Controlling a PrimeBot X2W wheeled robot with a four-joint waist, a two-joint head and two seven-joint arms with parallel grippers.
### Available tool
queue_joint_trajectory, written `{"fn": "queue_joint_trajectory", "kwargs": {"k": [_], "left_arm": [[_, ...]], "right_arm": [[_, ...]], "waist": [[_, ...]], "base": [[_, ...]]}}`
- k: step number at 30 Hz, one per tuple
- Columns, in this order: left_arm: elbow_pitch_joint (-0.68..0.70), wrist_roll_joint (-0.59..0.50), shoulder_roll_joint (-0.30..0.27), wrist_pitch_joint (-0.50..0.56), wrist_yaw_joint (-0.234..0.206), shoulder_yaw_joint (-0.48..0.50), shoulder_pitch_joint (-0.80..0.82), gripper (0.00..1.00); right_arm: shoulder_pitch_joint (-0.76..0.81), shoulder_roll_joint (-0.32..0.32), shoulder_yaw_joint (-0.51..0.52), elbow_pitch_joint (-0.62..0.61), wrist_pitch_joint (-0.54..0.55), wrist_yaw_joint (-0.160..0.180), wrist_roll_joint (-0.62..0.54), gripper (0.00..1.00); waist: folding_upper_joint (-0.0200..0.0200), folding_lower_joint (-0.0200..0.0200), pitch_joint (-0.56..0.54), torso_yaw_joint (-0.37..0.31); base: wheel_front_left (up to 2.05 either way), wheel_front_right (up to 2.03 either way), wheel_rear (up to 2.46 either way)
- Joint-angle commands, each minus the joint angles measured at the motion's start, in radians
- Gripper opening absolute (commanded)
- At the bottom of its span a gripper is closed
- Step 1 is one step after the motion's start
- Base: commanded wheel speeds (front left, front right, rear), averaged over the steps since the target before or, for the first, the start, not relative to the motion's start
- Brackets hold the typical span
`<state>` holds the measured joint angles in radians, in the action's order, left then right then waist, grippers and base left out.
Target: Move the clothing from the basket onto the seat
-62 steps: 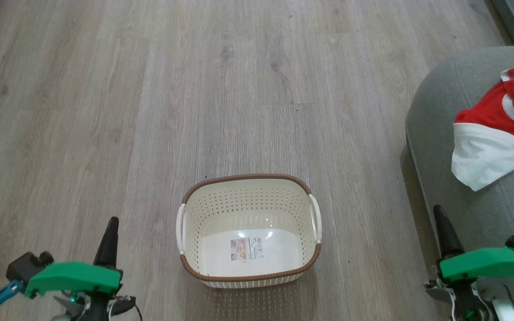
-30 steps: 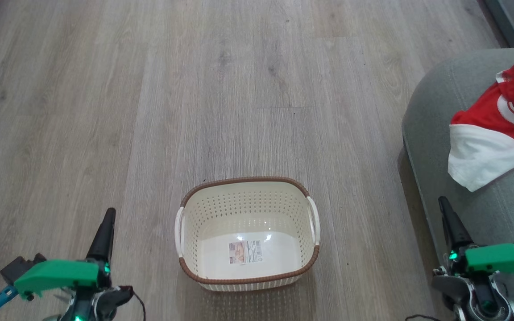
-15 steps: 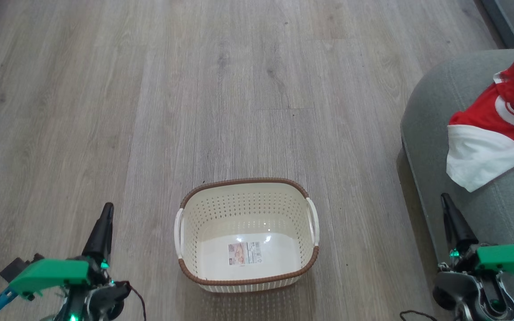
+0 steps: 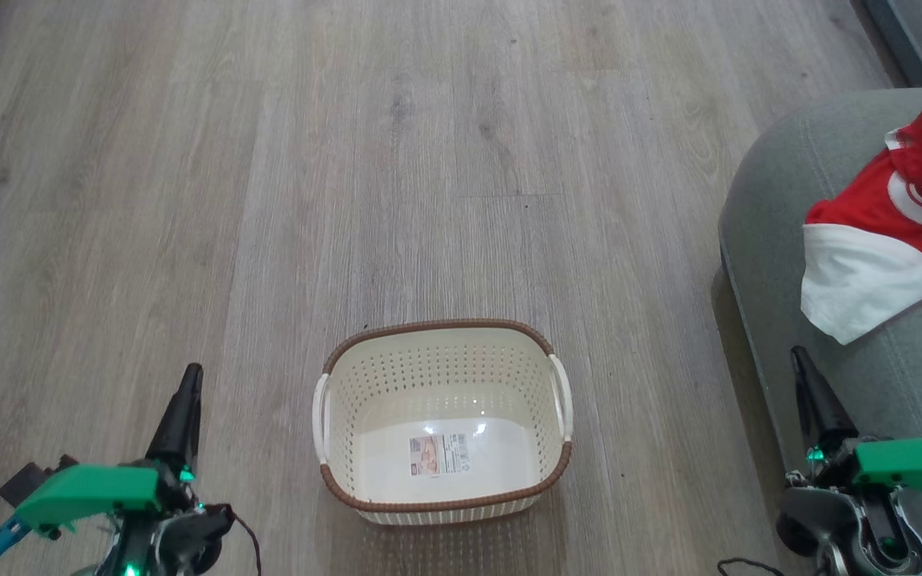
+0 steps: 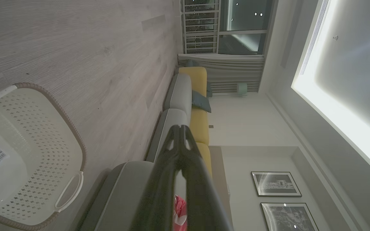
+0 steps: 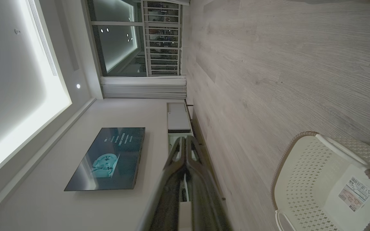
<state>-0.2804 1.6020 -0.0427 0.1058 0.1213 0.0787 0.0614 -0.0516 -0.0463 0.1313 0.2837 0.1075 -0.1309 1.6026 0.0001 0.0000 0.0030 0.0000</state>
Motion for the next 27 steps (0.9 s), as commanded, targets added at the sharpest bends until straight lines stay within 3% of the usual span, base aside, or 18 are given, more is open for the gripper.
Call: {"fn": "queue_joint_trajectory", "kwargs": {"k": [1, 27], "left_arm": [[0.035, 0.006, -0.008, 0.008, 0.009, 0.035, 0.047, 0.0], [0.035, 0.007, -0.008, 0.008, 0.009, 0.035, 0.047, 0.0]], "right_arm": [[-0.056, -0.004, -0.017, -0.039, 0.006, 0.0, 0.006, 0.0], [-0.056, -0.004, -0.017, -0.039, 0.006, 0.0, 0.006, 0.0]], "waist": [[-0.0001, 0.0, 0.0, 0.0], [-0.0001, 0.0, 0.0, 0.0]], "base": [[0.0, 0.0, 0.0], [0.0, 0.0, 0.0]]}}
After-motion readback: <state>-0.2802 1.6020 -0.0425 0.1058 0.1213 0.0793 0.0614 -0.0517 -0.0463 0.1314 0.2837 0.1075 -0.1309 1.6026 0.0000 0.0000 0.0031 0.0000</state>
